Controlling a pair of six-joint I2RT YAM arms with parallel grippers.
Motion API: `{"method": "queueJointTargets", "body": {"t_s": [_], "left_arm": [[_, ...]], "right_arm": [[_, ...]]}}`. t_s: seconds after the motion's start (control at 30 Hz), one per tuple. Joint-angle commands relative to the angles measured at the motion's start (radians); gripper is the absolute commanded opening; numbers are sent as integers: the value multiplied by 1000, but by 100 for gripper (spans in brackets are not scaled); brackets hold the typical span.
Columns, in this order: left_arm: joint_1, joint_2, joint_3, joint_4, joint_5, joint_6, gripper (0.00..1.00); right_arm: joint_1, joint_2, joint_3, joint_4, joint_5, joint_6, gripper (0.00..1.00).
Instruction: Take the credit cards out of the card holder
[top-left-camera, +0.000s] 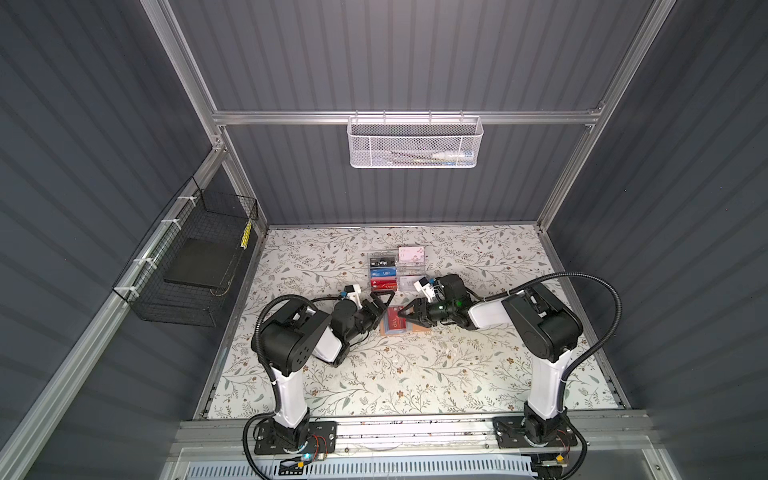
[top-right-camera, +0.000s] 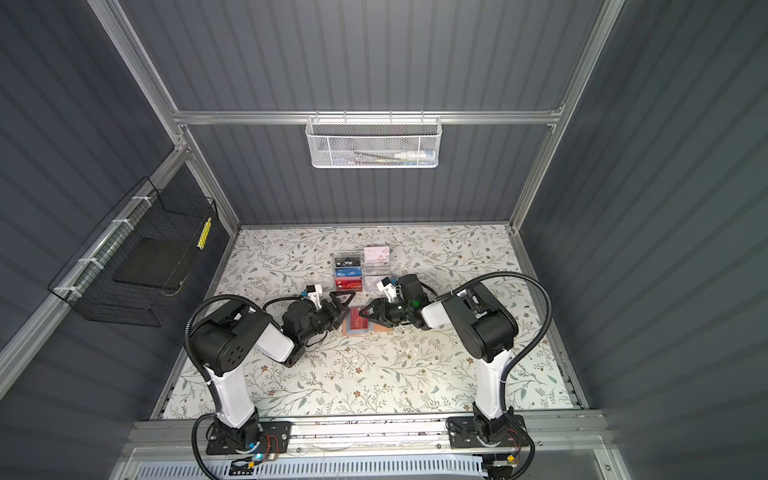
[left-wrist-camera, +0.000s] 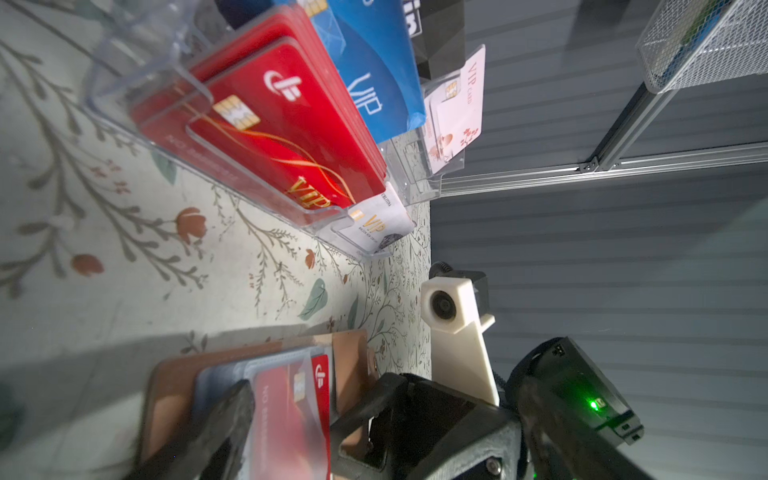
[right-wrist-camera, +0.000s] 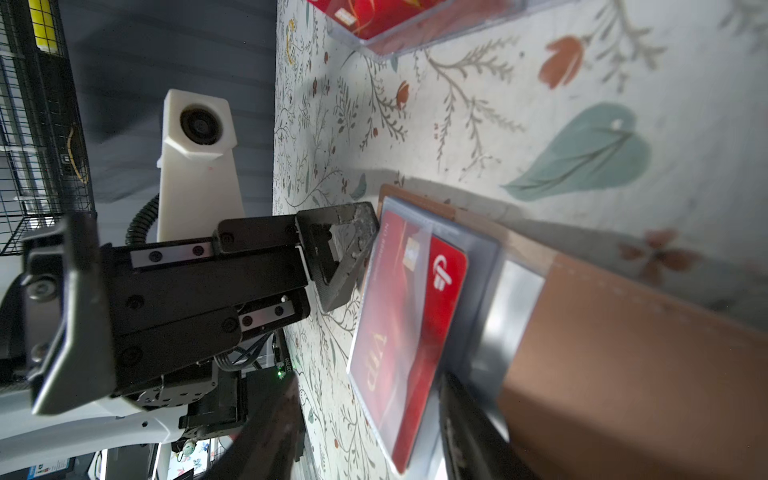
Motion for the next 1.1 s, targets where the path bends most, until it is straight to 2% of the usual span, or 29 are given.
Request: {"method": "queueJointTargets", "body": {"t_s": [0.0,0.3,0.83,1.07], "left_arm": [[4,66,-37,-114,16,-19,100],[4,57,-43,-120,17,-13,100],[4,69,-51,-105,20,-13,100],[4,70,-53,-105,19,-12,100]], "right_arm": [[2,25,2,87,-33,33,52],[-15,37,-16,161,-45,73,43],[-16,83,-11,263,-84,141,34],[-13,88,-3,243,-79,129,29]]}}
